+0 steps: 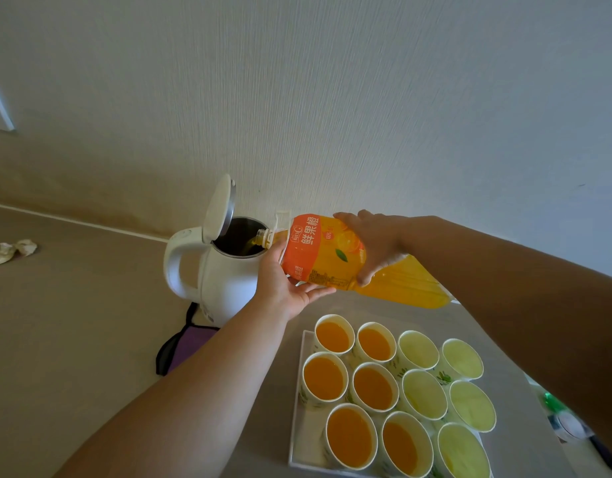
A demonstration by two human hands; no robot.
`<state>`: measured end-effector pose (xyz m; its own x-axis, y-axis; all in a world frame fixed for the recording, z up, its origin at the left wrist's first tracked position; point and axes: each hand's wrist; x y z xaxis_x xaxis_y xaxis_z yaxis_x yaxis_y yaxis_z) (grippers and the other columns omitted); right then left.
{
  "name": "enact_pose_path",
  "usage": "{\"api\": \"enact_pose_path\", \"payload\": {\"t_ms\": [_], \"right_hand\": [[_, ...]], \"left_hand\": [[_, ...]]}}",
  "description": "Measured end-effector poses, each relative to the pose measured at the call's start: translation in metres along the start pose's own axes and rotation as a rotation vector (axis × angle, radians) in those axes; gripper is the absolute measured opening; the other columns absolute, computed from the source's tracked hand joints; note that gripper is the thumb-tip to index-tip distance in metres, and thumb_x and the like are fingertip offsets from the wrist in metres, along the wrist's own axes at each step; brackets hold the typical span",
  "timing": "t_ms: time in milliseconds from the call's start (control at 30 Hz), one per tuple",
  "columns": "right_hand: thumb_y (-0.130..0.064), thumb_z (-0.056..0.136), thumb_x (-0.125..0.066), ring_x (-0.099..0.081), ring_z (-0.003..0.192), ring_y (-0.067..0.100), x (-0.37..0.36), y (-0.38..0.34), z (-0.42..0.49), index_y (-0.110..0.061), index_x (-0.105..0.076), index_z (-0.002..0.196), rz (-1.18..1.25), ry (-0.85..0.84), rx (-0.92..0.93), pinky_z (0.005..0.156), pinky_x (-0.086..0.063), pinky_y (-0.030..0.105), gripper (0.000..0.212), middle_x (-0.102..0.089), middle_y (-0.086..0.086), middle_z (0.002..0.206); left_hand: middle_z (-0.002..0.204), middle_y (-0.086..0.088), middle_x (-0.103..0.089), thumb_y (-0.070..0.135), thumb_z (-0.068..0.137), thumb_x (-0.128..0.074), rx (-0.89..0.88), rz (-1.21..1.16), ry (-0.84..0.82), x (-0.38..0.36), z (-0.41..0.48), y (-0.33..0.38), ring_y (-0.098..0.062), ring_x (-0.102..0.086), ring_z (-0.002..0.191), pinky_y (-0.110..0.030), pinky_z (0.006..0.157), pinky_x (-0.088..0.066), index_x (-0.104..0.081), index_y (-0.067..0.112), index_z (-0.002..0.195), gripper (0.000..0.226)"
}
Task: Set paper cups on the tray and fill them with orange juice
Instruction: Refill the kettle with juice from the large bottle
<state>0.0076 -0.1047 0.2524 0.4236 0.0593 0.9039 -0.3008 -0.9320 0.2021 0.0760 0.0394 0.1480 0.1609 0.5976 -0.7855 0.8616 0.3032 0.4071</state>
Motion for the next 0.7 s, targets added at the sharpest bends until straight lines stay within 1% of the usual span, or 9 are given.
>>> {"api": "enact_pose_path", "payload": {"t_ms": [167, 367, 700], "right_hand": [[-0.053, 0.056, -0.085, -0.042, 0.127, 0.031, 0.0002, -0.0005, -0.0004, -0.031, 0.007, 0.15, -0.004, -0.002, -0.004, 0.096, -0.046, 0.044, 0.133, -0.031, 0.009, 0.143], [-0.053, 0.057, -0.085, -0.042, 0.127, 0.031, 0.0018, -0.0013, -0.0015, -0.03, 0.008, 0.15, -0.003, -0.006, -0.007, 0.097, -0.046, 0.044, 0.133, -0.031, 0.009, 0.143], [-0.053, 0.057, -0.084, -0.041, 0.128, 0.031, 0.0033, -0.0029, -0.002, -0.029, 0.008, 0.15, -0.011, -0.007, -0.008, 0.097, -0.045, 0.043, 0.133, -0.031, 0.009, 0.143]], "left_hand": [[0.122, -0.021, -0.057, 0.054, 0.088, -0.055, 0.005, 0.003, -0.003, -0.0003, -0.0011, 0.0002, -0.046, -0.054, 0.113, -0.063, 0.076, -0.048, -0.052, 0.016, 0.127, 0.055], [0.122, -0.02, -0.058, 0.053, 0.089, -0.054, 0.008, 0.001, -0.002, -0.0015, -0.0034, 0.0003, -0.046, -0.054, 0.114, -0.063, 0.078, -0.047, -0.053, 0.015, 0.126, 0.053], [0.124, -0.02, -0.058, 0.053, 0.089, -0.054, 0.008, 0.007, -0.01, -0.0014, -0.0042, 0.0008, -0.046, -0.054, 0.113, -0.062, 0.075, -0.048, -0.053, 0.016, 0.126, 0.053]]}}
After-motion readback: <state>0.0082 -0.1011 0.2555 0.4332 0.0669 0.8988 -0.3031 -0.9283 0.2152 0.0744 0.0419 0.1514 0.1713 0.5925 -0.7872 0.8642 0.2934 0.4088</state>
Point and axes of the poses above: each hand's wrist, its own z-axis towards the middle knuckle, its own x-axis out of the back of the hand, y = z × x
